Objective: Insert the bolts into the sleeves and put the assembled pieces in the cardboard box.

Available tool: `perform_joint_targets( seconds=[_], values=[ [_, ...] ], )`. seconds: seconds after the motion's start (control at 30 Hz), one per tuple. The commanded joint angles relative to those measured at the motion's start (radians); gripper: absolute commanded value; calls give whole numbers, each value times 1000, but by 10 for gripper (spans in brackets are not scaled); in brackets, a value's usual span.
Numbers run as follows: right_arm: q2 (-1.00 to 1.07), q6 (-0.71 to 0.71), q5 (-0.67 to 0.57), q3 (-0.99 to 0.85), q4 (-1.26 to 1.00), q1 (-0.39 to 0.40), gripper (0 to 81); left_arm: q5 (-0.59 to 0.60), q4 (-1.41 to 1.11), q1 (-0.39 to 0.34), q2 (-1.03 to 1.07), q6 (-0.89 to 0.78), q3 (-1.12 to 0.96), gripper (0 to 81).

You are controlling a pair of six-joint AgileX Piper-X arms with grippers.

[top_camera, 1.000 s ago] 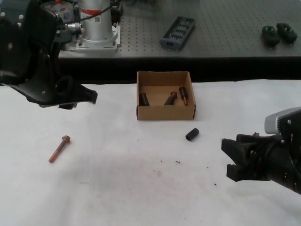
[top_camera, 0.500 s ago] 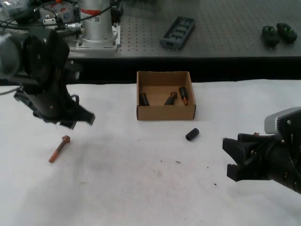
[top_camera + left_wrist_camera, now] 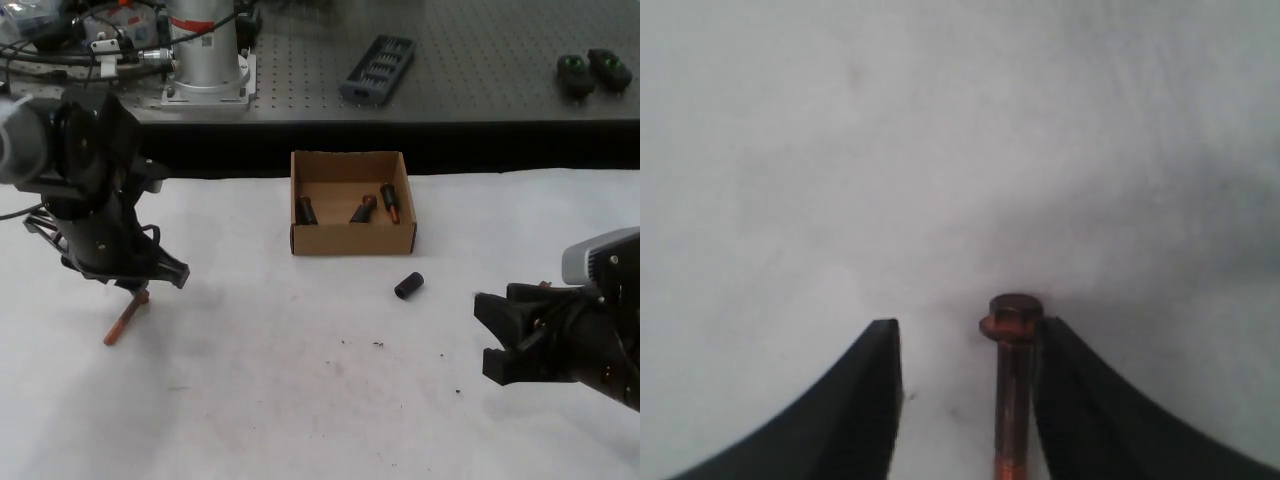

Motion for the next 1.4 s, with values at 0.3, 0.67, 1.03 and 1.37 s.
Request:
perform_joint_targets(
  seconds=[0.3, 0.67, 1.03, 1.37],
  values=[
    [-11, -1, 17, 1, -24, 2, 295, 47, 9, 0, 86, 10, -16, 293],
    [-11, 0, 20, 1, -24, 2, 295, 47, 59, 0, 124, 10, -16, 8],
    [-11, -1, 45, 1, -18, -1, 295, 255, 43, -19, 106, -73, -16, 6],
    [-11, -1, 57, 1, -12, -1, 295, 252, -1, -74, -38, -95, -3, 6]
  ],
)
